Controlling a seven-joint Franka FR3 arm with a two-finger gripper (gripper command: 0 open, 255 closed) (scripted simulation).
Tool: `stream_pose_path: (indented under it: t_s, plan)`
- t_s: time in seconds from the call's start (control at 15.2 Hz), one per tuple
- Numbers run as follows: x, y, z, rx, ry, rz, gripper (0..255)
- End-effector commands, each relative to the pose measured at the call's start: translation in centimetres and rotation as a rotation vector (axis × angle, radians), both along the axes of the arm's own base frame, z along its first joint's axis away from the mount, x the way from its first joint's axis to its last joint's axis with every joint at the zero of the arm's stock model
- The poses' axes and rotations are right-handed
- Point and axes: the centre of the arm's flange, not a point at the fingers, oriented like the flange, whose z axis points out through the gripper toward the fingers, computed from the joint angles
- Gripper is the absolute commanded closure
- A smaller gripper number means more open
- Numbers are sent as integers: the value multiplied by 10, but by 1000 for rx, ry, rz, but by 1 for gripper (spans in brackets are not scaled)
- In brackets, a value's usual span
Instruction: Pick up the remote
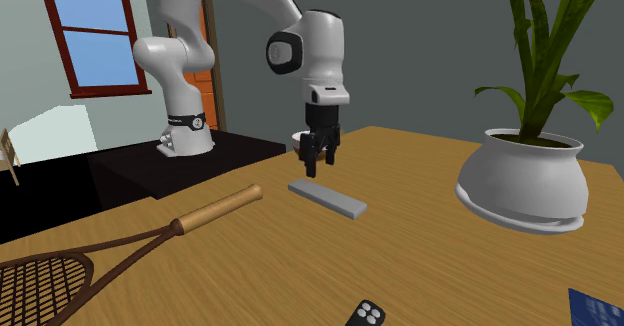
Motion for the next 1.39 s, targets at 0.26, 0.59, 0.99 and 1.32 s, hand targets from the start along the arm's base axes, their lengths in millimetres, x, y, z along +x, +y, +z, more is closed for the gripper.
stream_pose_path:
  t_s: [0.26,0.59,0.99,1.32]
  plan:
    - [18,-6,-37,-10,-11,-8,0]
    - [18,-6,-61,-10,-11,-8,0]
    - [18,-7,-61,-10,-11,-8,255]
    - [18,-6,-61,-10,-11,-8,255]
